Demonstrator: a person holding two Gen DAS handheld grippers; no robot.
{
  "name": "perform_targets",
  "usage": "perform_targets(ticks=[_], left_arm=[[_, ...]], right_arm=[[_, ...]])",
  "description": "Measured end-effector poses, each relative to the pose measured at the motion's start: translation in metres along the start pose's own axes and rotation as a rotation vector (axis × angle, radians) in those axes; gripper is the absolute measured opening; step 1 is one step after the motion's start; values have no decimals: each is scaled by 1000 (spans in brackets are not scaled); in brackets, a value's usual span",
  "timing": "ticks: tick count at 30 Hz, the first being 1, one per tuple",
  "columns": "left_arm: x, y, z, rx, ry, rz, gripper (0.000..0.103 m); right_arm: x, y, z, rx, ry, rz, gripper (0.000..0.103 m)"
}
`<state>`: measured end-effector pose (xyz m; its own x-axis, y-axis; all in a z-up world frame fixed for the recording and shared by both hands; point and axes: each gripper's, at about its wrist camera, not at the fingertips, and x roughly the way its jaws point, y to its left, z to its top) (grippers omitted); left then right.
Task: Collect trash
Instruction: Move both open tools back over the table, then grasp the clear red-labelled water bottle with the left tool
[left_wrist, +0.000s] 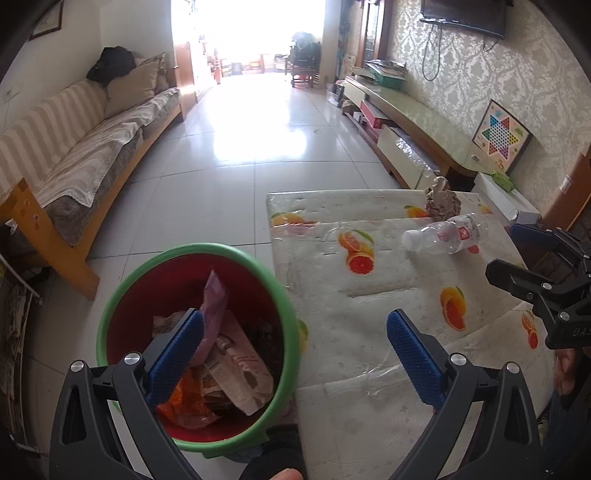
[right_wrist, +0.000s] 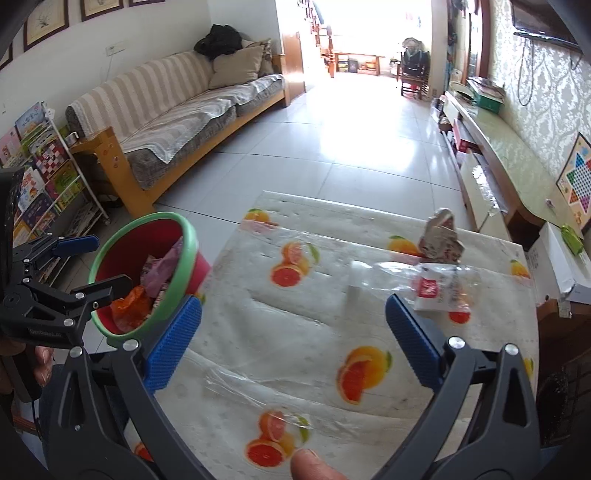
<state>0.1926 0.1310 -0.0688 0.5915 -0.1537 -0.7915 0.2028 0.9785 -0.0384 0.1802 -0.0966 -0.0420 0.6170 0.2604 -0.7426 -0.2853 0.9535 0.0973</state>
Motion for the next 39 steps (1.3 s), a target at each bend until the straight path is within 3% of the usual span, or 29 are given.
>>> perform_targets(ticks=[10,17,24,35,37,39], left_arm=[[55,-125,56,263,32,-180,95],[120,-193,80,391,107,-223,95],[174,-227,90,481,171,-216,95],[218,-250,87,569,253,-260,95],[221,-251,84,573,260,-267,93],[223,-252,82,570,266,-265,77]], right_arm=[[-14,-117,-30,153,19,-127,98],[-11,-166,-44,234,29,-157,98],[3,-201,-51,298,46,-165,98],[31,-226,-56,352,78,-155,98],[33,-228,-55,352,81,-160,98],[35,-230,-53,346,82,-163,98]])
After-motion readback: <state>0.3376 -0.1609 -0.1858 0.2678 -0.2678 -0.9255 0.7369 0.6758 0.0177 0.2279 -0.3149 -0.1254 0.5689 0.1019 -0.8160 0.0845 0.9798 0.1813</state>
